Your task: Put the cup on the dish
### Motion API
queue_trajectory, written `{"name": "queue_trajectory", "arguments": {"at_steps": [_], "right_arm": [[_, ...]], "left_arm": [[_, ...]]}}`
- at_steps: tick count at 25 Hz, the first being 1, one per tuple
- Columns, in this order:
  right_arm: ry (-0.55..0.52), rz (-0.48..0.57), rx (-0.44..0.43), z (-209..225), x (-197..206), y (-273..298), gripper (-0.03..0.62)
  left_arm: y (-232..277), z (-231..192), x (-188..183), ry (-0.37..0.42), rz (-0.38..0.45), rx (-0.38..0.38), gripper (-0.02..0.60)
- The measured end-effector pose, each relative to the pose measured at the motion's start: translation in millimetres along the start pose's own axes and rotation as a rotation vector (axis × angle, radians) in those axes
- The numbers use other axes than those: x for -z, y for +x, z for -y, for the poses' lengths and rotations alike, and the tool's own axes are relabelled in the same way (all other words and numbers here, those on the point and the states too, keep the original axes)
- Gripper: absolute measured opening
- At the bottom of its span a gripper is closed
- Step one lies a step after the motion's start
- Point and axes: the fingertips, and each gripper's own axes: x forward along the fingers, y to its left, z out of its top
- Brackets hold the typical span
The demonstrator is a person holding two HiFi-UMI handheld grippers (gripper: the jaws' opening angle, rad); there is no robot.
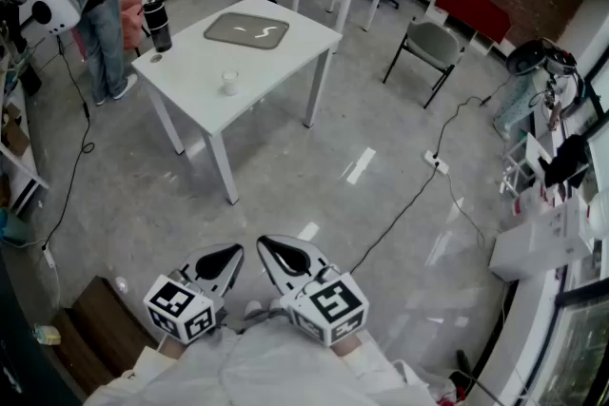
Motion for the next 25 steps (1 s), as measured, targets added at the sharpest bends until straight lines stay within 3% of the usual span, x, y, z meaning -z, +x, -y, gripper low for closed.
{"name": "queue_trajectory", "arguments": {"at_steps": [10,15,20,25], "right_arm": [[-0.036,0.012,-0.012,9.1,-2.8,-4.0,0.012],[-0.007,-0.030,-0.026,11.7,5.5,-4.7,0.012],[-0.028,0.019,-0.053,18.8,-1.0,-5.4,0.014],[-0.050,-0.021,-0.039,34.1,12.9,-8.6,0.014]], "left_arm": [[8.0,-5.0,1.7,-0.014,0.010,-0.026,0.008],[14.9,-3.6,1.9,-0.017,0.011,-0.026,0.008],[26.0,-4.0,-1.8,-0.014,0.015,-0.040,0.008],[40.0,-4.2,1.0,-0.023,0.025,-0.064,0.008]]}}
